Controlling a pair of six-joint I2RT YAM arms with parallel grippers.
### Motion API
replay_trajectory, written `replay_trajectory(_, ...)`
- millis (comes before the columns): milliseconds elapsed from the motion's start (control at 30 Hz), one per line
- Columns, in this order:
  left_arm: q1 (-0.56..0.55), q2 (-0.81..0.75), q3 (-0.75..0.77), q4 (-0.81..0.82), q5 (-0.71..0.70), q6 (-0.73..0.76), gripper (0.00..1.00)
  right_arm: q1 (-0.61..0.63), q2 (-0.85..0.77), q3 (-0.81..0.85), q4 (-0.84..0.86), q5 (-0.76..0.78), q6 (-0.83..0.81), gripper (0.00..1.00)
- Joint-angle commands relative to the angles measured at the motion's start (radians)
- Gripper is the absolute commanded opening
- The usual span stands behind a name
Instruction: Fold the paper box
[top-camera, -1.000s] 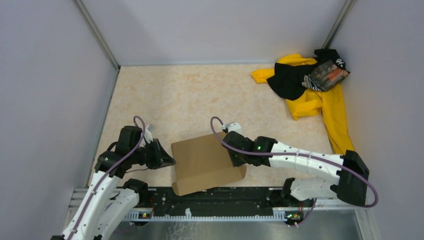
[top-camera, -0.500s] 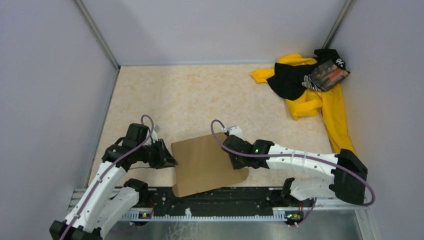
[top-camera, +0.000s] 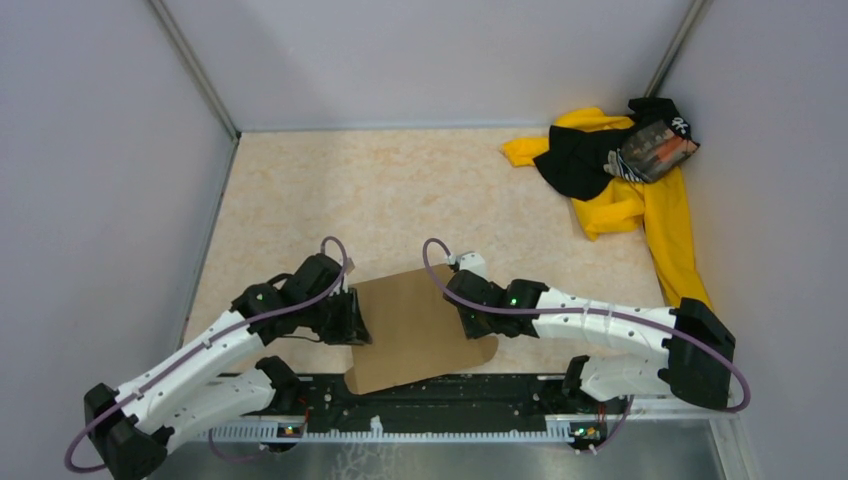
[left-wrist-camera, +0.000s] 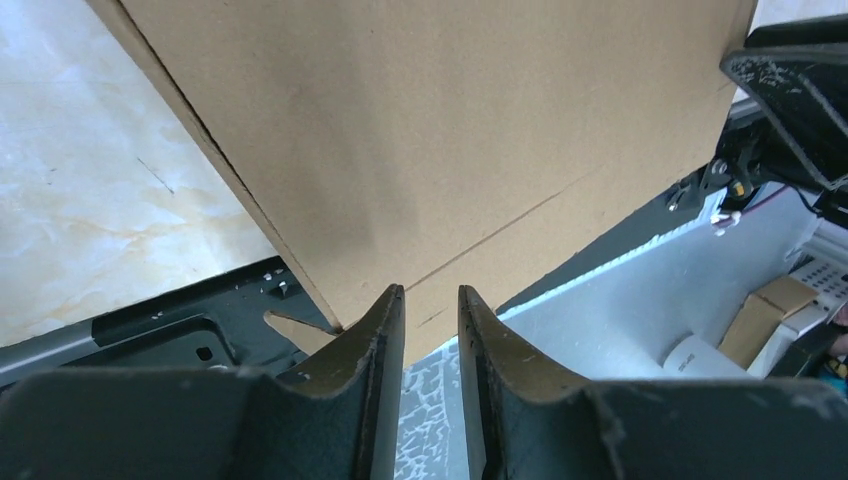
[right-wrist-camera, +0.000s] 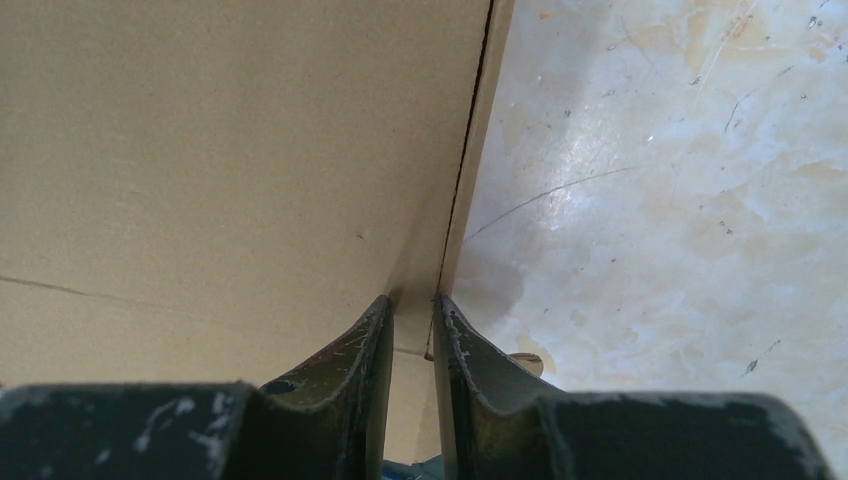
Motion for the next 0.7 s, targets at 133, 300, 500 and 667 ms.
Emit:
replay_trajectory(133,-0.046,-0.011,-0.069,0.030,-0.056,-0.070,0.32,0.014,0.016,-0.031,0.028,-0.021,0.019,0.23)
replay_trajectory(300,-0.062,0.010,-0.133,0.066,-0.051,-0.080,0.33,0.014,0.009,-0.018,0.014,-0.016,0.018,0.24)
replay_trajectory(500,-0.072,0.002,-0.146,0.053,-0.049,-0.085,0.34,0.014,0.008,-0.022,0.011,-0.016,0.019,0.25)
replay_trajectory(667,-0.072,0.003,-0.048,-0.007,-0.090,-0.061,0.39,0.014,0.020,-0.029,0.025,-0.028,0.025,0.25)
